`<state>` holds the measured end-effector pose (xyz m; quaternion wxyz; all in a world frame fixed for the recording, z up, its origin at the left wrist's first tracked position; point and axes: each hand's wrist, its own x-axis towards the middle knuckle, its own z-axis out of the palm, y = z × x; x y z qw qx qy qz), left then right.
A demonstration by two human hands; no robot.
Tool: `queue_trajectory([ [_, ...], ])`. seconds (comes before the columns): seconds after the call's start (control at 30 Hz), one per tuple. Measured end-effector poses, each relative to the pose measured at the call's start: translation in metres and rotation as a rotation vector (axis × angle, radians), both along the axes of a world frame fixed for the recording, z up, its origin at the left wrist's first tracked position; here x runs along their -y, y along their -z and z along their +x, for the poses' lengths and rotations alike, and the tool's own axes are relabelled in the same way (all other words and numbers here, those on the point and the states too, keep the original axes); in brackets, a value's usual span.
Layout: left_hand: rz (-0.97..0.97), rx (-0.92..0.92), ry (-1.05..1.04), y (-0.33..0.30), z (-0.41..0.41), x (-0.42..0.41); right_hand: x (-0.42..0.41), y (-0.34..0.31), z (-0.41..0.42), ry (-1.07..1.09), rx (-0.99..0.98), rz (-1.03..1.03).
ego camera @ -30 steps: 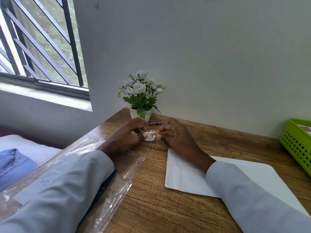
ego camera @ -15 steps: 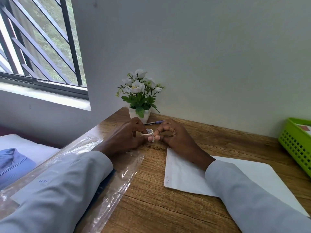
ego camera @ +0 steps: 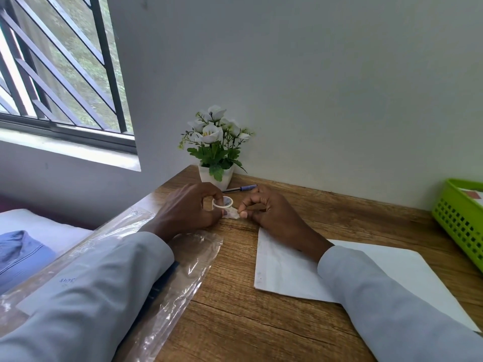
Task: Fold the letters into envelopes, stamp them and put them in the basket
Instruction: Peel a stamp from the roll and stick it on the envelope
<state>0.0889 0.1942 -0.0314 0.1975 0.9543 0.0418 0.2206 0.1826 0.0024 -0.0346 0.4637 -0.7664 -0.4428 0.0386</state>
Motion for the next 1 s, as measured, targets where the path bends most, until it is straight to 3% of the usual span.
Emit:
queue_trajectory([
  [0.3,0.116,0.025,-0.053,0.0,-0.001,-0.002,0.005,-0.002,0.001,-0.019,-0.095,0.045],
  [0.63,0.158,0.058,-0.106,0.001,-0.002,-0.001,0.01,-0.008,0.003,0.044,-0.523,0.225],
  [1.0,0.204,0.138,-0.058,-0.008,-0.004,0.012,0.083,-0.064,-0.016,0.078,-0.645,0.281],
])
